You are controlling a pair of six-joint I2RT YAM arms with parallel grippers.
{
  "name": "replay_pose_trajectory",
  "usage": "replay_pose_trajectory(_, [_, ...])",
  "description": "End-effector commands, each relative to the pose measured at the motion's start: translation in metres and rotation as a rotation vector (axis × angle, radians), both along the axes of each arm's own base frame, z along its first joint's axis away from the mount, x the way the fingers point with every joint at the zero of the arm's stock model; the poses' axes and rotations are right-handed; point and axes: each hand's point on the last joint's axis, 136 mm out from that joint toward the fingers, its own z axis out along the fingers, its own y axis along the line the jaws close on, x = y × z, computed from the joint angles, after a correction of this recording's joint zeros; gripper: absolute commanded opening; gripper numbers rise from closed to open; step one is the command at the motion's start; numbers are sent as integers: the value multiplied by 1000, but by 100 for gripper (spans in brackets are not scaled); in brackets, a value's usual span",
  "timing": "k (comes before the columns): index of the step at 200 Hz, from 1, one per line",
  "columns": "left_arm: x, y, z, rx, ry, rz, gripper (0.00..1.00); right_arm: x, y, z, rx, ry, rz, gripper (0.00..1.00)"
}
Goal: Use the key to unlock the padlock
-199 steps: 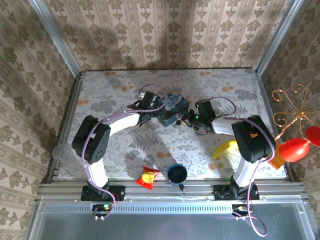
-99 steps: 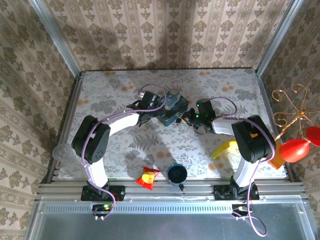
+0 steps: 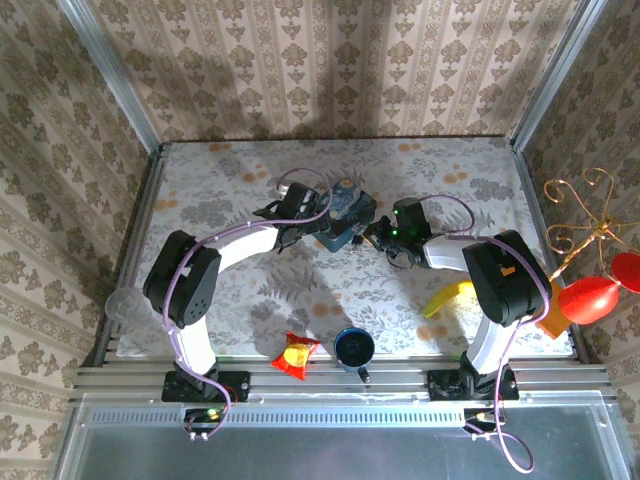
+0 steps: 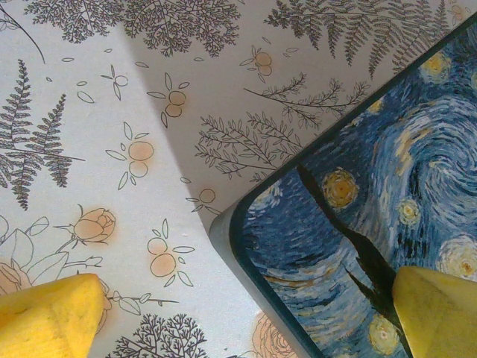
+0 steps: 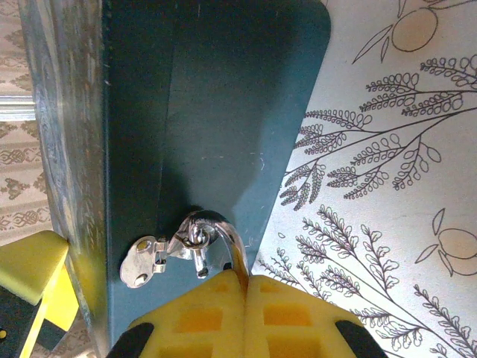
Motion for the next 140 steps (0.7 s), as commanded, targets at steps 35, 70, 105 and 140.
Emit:
replay_pose_trajectory(35, [-38,35,-47,161,181,-16,100,14,-10,7,-137,-68,-14,0])
replay_pose_trajectory(70, [-37,34,-46,155,178,-18,100,14,-13,6,-155,-71,-46,0])
replay_pose_trajectory(105, [-39,30,-47,141,183,-29,100,16,-14,7,-185,-98,-77,0])
replay_pose_trajectory(140, [-41,31,-47,141,186,-33,100,15,-15,11,-311,-150,-73,0])
